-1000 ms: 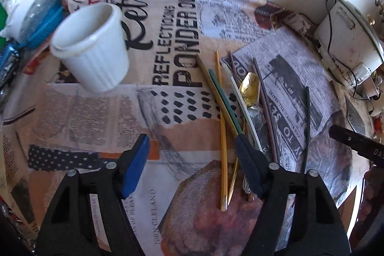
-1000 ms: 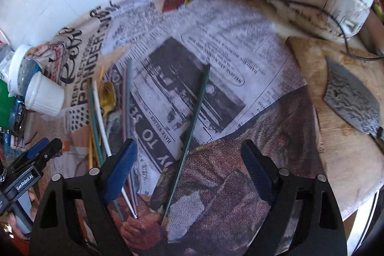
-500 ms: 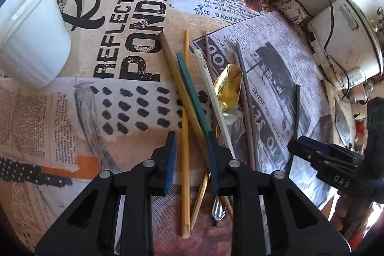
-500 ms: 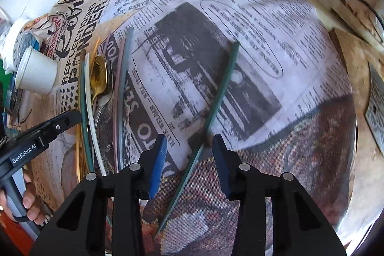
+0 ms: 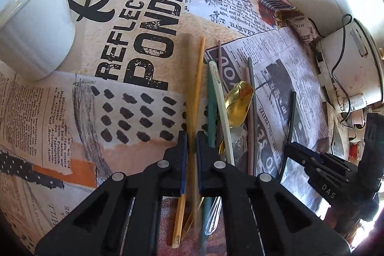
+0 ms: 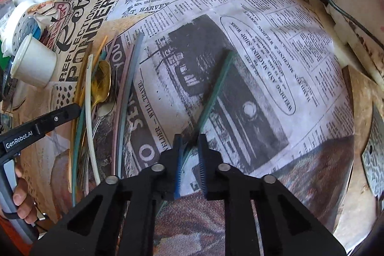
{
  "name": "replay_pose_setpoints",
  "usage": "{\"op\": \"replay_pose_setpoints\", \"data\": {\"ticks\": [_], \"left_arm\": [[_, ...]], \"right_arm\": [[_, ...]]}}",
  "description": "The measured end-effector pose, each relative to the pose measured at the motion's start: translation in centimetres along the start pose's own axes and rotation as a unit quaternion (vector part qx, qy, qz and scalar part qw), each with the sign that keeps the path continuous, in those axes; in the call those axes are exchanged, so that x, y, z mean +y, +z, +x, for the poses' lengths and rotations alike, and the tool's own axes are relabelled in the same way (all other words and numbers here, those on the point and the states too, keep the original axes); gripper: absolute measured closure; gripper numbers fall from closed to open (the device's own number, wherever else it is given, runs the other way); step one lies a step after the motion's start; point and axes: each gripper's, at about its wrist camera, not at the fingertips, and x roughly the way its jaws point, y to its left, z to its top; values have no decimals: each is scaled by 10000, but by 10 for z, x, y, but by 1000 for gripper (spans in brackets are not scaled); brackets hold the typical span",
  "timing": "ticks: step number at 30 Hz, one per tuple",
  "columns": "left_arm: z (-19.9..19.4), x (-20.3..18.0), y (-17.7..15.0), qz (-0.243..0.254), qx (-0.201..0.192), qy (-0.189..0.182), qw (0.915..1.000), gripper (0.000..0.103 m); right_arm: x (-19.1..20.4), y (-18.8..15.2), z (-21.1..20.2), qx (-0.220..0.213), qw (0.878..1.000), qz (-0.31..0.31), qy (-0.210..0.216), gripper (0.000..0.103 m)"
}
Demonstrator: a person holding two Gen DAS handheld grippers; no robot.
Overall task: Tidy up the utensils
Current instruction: 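Grasp a wooden chopstick with the left tool while the right tool grasps a dark green stick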
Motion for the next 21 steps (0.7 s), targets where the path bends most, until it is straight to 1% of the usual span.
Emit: {"op": "replay_pose_setpoints", "data": {"ticks": [5,8,12,16,19,21], "left_arm": [[-2,1,0,10,5,-15,10000,98],[-9,-1,-1,87,-102,30,9999,98],[-24,-1,-2,98,-271,-18,9996,98],[-41,-5,-4,187,-514,-49,9985,98],[-53,-7,-4,231,-675,-63,9974,98],[-61,-9,-4,233,-785,-66,9966,98]], "right_arm": [[-11,0,1,93,9993,187,299,95],[-16,-2,-1,85,9994,227,261,96],[-19,-1,-5,46,9992,269,301,100],[-22,-3,-19,-158,9987,289,398,100],[-23,-4,-23,-212,9989,288,314,100],[-23,-3,-20,-134,9990,336,261,99]]}}
